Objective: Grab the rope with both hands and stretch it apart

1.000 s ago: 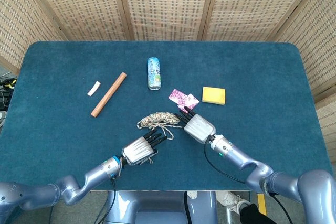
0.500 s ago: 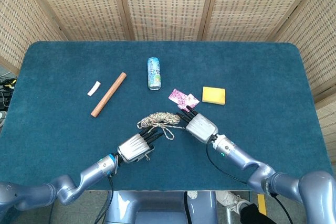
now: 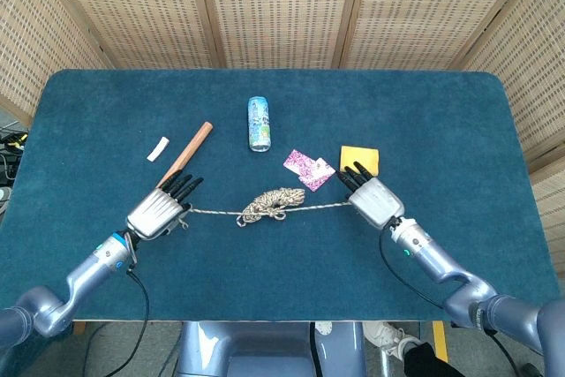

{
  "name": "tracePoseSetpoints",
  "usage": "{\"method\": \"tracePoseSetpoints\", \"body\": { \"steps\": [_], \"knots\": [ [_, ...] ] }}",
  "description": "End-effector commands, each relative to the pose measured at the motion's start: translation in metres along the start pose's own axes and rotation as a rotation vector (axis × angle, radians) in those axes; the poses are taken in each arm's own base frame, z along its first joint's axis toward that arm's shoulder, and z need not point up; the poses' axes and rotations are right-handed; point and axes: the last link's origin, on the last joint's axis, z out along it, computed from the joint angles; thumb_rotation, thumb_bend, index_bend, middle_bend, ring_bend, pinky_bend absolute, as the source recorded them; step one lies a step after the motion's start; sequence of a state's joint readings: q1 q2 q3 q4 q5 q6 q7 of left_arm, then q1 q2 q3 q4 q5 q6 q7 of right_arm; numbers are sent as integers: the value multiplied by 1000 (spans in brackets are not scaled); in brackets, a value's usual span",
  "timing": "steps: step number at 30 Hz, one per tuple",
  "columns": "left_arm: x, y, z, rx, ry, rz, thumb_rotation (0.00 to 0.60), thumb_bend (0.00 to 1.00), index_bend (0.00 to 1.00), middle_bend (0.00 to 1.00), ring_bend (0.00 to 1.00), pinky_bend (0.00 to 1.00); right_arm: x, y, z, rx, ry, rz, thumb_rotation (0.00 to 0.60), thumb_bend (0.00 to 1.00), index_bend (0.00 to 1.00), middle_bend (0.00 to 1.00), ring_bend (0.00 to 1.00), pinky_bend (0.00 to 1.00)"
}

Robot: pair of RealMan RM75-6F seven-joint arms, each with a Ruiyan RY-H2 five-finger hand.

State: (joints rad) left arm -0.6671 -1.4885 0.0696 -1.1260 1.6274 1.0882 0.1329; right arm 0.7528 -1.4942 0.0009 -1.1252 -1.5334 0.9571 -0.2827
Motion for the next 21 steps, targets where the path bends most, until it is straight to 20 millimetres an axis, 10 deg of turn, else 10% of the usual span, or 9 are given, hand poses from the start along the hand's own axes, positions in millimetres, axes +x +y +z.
{"method": "tracePoseSetpoints", "body": {
  "steps": [1,18,21],
  "knots": [
    [-6,-28,-17,72,-9,-1,600,437,716,0,0,0,-6,12,-10,-36,-14,-4,600,529,667,46,0,0],
    [-19,-59,-34,172,-33,-47,600,437,716,0,0,0,-24,33,-44,-108,-57,-6,600,527,664,46,0,0],
    [-21,-57,-34,164,-32,-43,600,387,574,0,0,0,-24,32,-44,-107,-55,-6,600,483,553,28,0,0]
  ]
}}
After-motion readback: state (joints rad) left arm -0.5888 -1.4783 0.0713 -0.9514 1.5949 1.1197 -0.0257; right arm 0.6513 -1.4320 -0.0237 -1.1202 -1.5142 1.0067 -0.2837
